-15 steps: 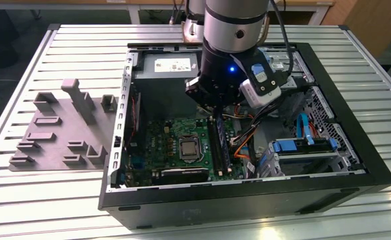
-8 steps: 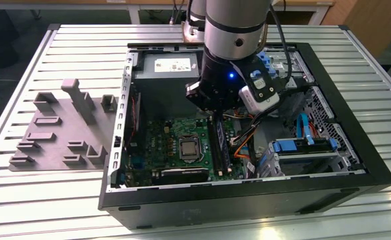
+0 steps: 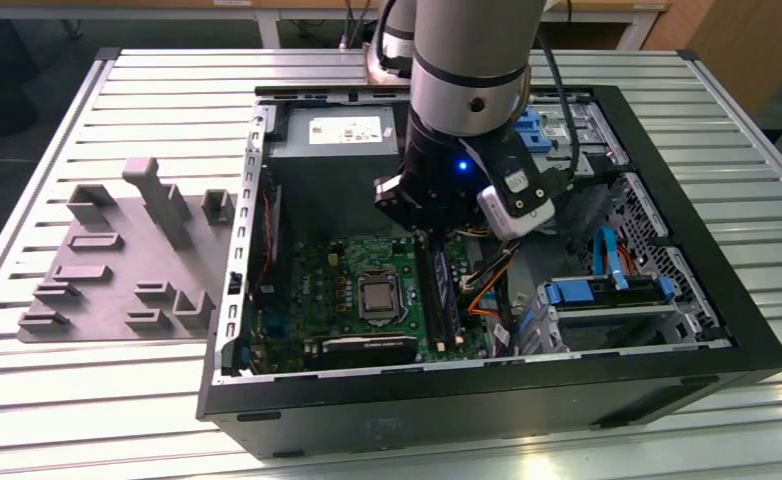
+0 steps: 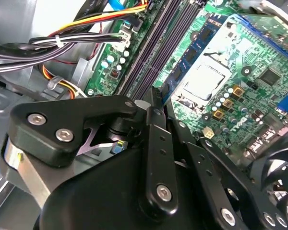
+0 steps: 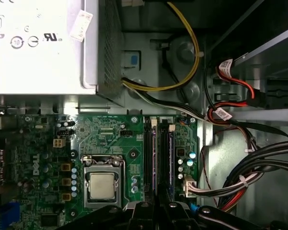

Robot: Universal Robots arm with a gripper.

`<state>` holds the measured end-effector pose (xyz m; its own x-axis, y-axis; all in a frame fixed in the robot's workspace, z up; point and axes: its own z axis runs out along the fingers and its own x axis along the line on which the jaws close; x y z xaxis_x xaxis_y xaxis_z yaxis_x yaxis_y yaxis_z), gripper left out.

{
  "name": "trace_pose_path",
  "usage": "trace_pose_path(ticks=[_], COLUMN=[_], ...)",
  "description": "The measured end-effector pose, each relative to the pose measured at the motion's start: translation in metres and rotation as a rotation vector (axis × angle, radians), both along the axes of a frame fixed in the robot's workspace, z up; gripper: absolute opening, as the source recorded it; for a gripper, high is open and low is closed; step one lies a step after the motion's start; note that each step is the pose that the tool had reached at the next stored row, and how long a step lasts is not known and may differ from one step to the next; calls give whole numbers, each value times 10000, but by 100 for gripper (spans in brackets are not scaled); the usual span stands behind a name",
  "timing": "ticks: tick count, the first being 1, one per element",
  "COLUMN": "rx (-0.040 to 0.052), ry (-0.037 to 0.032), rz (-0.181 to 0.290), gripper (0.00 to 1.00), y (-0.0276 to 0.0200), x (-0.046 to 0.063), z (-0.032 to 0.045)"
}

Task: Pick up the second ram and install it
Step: 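Insert the second ram into the second slot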

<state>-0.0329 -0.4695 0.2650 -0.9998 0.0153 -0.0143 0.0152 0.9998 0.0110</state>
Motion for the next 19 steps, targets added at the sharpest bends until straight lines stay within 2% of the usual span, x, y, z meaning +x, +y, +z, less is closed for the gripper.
trace_pose_path(ticks=[12,19], rx=[9,57], ry=[0,0], rz=[-17,-17], gripper=[14,14], y=[0,-35], x=[10,10], z=[-218,-308])
